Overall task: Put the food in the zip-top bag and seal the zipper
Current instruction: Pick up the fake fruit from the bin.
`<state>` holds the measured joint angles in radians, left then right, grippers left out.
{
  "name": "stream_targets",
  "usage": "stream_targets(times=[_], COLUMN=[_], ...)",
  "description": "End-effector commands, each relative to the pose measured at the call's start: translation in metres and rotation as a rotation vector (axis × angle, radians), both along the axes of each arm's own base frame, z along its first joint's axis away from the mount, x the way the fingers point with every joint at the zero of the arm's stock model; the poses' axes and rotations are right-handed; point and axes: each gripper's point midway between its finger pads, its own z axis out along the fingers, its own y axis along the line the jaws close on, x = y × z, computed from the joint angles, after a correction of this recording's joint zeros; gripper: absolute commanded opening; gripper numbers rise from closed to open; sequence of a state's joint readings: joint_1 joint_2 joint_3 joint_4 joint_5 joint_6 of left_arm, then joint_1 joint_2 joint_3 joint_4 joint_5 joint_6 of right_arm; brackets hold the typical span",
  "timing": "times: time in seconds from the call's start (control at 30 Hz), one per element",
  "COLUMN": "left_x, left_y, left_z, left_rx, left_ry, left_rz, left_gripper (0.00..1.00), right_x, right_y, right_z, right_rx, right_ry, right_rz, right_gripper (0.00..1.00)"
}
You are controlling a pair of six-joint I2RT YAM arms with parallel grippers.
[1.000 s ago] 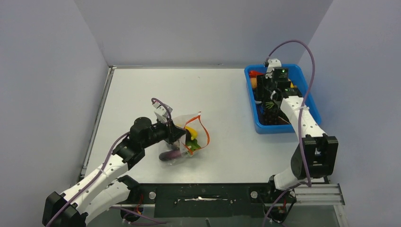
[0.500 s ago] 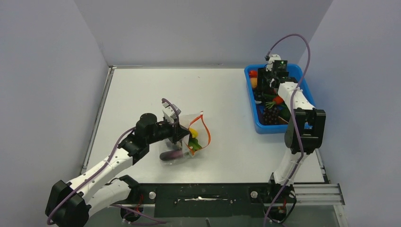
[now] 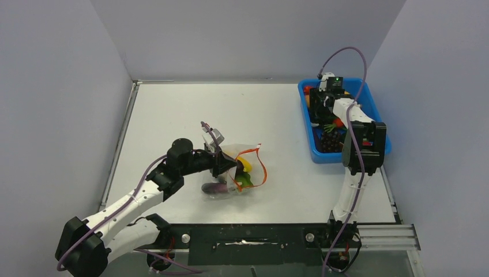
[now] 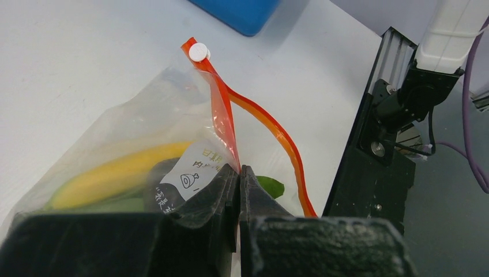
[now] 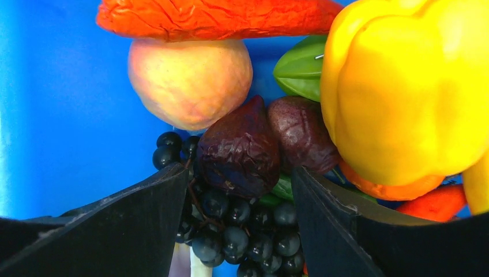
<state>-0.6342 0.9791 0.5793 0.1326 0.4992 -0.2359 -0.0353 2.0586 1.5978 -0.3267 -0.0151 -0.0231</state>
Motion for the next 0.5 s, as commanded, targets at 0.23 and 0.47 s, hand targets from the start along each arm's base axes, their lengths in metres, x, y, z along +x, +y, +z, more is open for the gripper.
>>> stream_targets(times=[0.23, 0.47], left_x=[0.0, 0.001], left_y=[-0.011, -0.001], left_z=[0.047, 0.043], left_rx=[-0.102, -0.109], left_ry=[-0.076, -0.059], left_rz=[-0.022, 0.055], left_gripper=[0.0, 0.0], right_x=[0.026, 0.022], right_y=[-0.008, -0.007], right_z=[0.014, 0.025], right_rx=[-0.016, -0.013], right_ry=[-0.086, -0.103], right_rz=[0.016, 0.027], right_gripper=[0.59, 0.47])
